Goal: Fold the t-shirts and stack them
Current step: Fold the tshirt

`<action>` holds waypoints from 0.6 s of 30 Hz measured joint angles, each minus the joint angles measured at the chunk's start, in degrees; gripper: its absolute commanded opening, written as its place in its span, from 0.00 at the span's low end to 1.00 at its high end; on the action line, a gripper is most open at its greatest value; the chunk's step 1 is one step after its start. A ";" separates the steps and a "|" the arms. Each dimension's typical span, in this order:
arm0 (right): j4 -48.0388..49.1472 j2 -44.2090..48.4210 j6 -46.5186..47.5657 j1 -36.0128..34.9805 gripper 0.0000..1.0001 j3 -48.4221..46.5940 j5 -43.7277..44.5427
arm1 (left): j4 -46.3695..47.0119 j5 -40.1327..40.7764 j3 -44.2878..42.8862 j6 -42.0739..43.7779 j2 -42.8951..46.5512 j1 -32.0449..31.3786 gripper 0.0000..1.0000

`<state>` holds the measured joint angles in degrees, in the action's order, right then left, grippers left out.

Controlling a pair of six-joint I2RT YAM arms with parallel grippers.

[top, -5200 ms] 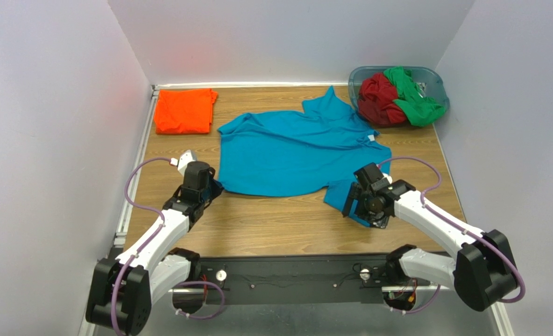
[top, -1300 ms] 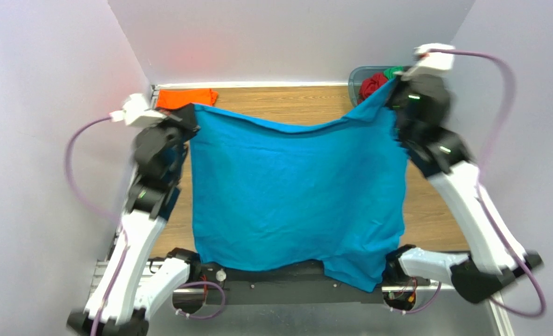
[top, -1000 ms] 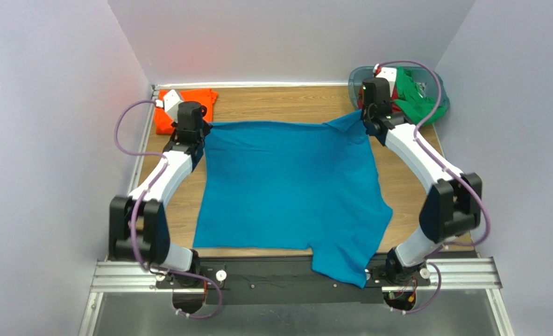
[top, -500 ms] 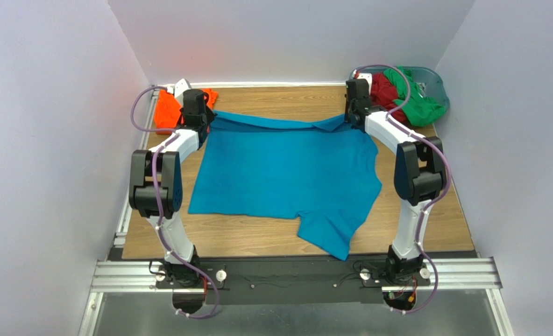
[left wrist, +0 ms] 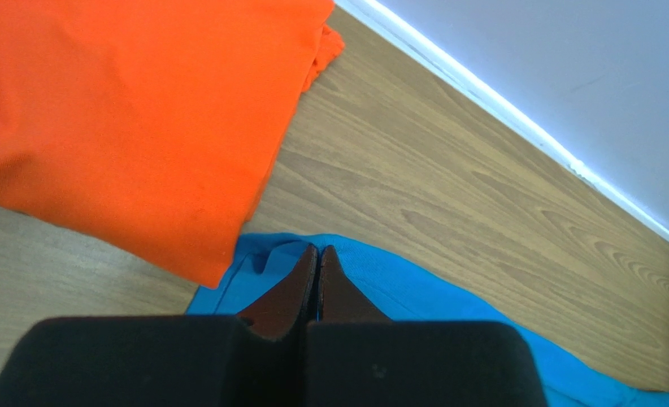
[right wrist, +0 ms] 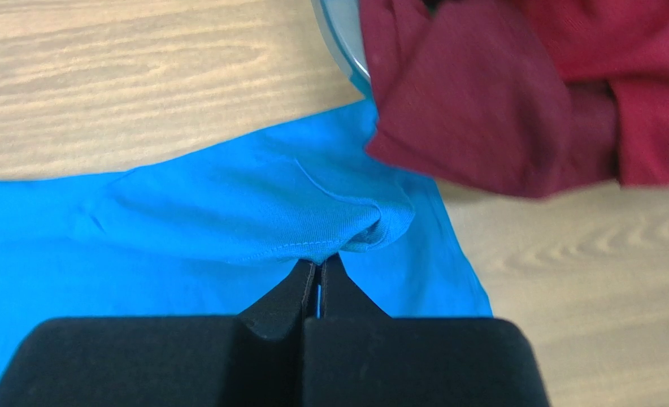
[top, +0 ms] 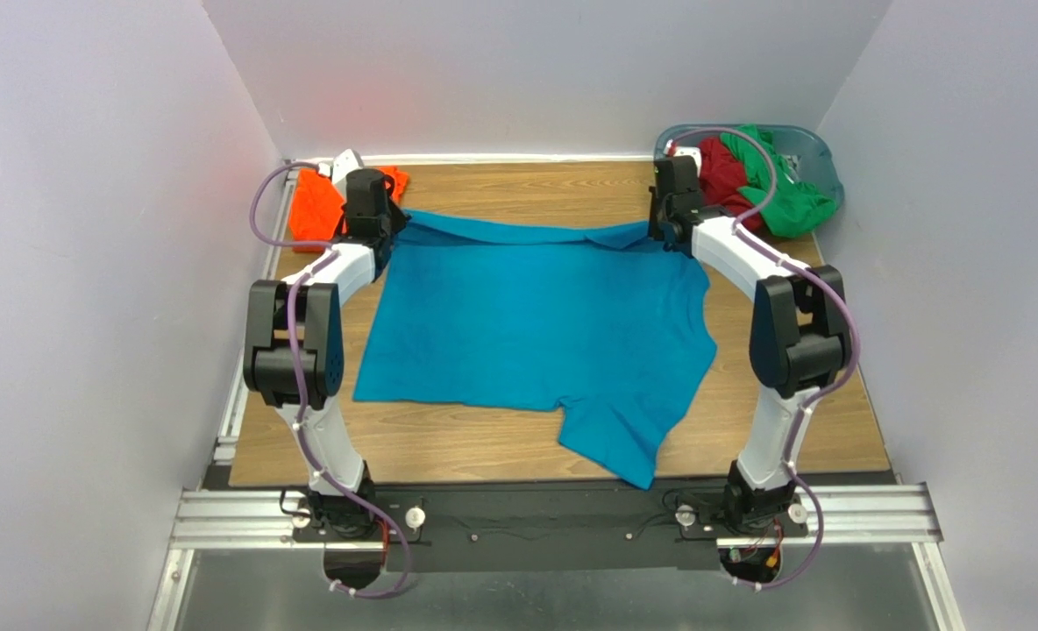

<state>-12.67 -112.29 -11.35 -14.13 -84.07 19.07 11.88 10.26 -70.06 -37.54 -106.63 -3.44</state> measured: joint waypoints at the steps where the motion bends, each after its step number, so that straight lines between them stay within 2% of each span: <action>1: -0.63 0.98 -0.24 0.00 0.01 0.70 -0.11 | 0.00 -0.09 0.26 0.00 0.04 0.00 0.00; 6: -3.89 6.82 -1.75 0.00 0.01 4.22 -0.57 | -1.31 -0.50 2.75 -0.07 1.05 0.02 0.00; 18: -12.07 17.03 -5.33 -0.15 0.02 12.48 -3.45 | -4.48 0.20 9.01 -0.90 9.64 0.00 0.00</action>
<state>-24.73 -95.26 -16.69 -14.28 -71.59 15.62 7.40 10.46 -61.06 -38.44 -96.99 -3.44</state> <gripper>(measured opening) 0.015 0.008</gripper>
